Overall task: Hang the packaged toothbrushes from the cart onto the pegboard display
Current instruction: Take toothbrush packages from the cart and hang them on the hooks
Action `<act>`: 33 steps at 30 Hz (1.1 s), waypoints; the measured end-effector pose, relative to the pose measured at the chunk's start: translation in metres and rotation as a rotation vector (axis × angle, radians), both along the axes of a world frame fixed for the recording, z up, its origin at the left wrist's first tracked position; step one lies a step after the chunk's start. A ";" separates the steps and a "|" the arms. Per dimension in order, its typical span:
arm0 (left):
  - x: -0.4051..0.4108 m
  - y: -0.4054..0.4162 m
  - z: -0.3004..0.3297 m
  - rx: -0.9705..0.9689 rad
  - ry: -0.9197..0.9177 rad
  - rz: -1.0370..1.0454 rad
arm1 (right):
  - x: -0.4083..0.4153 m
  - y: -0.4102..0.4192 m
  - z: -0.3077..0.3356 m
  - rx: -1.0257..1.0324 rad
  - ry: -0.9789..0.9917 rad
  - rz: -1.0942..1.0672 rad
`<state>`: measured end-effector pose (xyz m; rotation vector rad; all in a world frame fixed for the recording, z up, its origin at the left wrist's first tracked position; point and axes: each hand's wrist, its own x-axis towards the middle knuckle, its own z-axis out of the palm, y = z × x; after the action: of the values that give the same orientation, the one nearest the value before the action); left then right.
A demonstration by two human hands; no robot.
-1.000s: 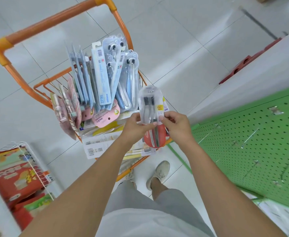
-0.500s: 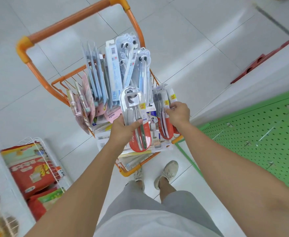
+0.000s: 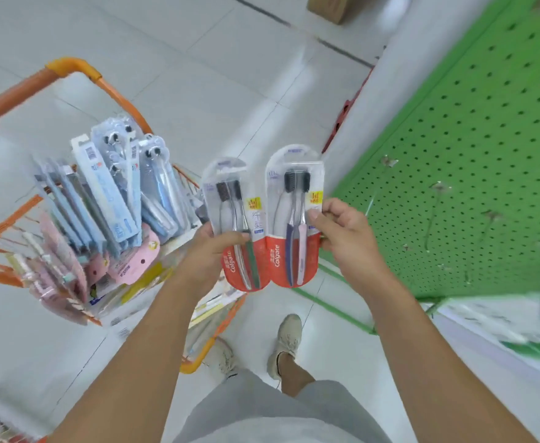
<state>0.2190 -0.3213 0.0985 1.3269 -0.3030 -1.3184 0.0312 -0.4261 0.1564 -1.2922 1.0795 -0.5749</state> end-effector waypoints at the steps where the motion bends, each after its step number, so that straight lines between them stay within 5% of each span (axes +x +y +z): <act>1: -0.013 -0.011 0.010 -0.032 -0.018 -0.053 | -0.017 0.003 0.012 -0.003 -0.032 -0.038; 11: -0.201 -0.070 0.114 -0.208 -0.325 -0.216 | -0.186 0.008 0.070 -0.189 -0.249 -0.445; 21: -0.403 -0.103 0.160 -0.255 -0.428 -0.318 | -0.386 -0.001 0.100 -0.380 -0.315 -0.546; 33: -0.465 -0.101 0.161 -0.237 -0.428 -0.251 | -0.449 0.002 0.100 -0.366 -0.407 -0.723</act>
<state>-0.2460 -0.4220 0.2596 1.3892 -0.9187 -1.1471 -0.4176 -0.4236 0.2567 -0.9908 1.1085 -1.5668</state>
